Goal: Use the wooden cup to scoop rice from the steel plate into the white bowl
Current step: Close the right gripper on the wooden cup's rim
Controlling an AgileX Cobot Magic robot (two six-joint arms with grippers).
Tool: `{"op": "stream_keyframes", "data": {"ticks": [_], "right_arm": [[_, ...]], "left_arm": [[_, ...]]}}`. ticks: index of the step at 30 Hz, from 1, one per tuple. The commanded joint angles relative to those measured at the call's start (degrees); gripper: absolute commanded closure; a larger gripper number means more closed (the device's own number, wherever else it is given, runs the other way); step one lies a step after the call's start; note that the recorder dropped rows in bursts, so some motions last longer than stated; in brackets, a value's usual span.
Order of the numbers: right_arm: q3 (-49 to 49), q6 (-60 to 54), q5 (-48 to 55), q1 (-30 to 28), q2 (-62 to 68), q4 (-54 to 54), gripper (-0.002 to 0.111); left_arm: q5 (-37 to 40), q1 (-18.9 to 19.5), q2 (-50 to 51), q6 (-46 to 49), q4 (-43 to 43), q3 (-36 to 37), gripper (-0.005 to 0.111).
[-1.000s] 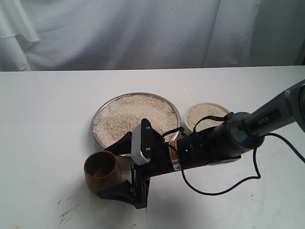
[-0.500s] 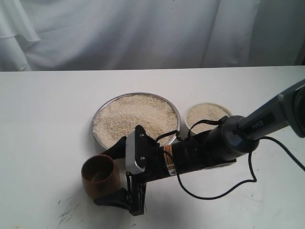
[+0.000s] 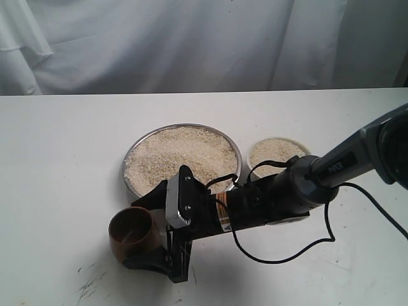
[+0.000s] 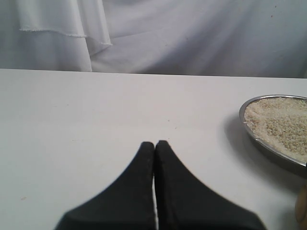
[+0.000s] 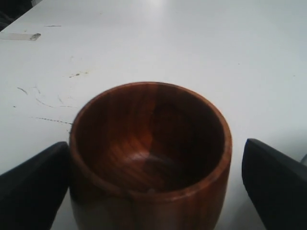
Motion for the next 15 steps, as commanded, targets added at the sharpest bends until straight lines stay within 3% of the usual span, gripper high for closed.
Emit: {"op": "stream_keyframes", "data": {"ticks": [1,15], "right_arm": [[-0.94,0.99,-0.82,0.31,0.05,0.54,0.022],[-0.94,1.44,-1.26,0.43,0.05,0.54,0.022]], "left_arm": [[-0.36,-0.09,-0.29,-0.18,-0.04,0.26,0.107],[-0.36,-0.09,-0.29,-0.18,-0.04,0.26,0.107]]}}
